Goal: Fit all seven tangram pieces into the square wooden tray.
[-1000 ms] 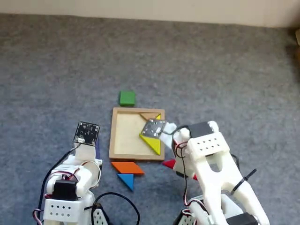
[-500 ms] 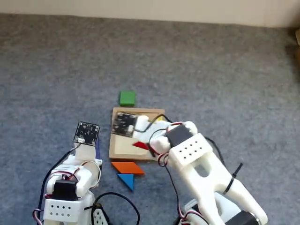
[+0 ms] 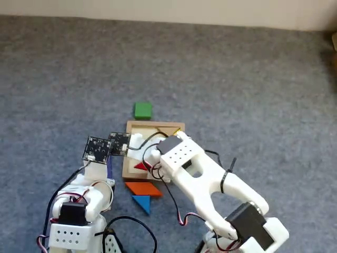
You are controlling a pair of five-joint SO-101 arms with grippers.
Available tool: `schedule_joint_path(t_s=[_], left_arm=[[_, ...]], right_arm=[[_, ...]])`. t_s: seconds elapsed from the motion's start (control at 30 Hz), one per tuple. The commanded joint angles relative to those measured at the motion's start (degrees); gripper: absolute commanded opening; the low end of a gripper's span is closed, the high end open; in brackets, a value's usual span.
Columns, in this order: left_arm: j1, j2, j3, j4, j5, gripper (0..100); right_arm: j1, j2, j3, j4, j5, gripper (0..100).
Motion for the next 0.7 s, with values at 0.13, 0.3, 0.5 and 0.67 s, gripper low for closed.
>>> schedule_joint_path(t_s=[0.13, 0.3, 0.5, 0.67], left_arm=[[0.4, -2.33, 1.19, 0.18, -0.26, 0], [0.4, -2.33, 1.19, 0.18, -0.26, 0], [0.4, -2.33, 1.19, 0.18, -0.26, 0], [0.4, -2.33, 1.19, 0.18, -0.26, 0]], right_arm=[[-3.3, -0.92, -4.09, 1.27, -3.6, 38.2], [-2.77, -3.82, -5.32, 3.74, -3.69, 38.2], [1.45, -9.27, -4.97, 7.25, -3.78, 30.2], [5.58, -10.24, -4.7, 7.43, -3.78, 19.7]])
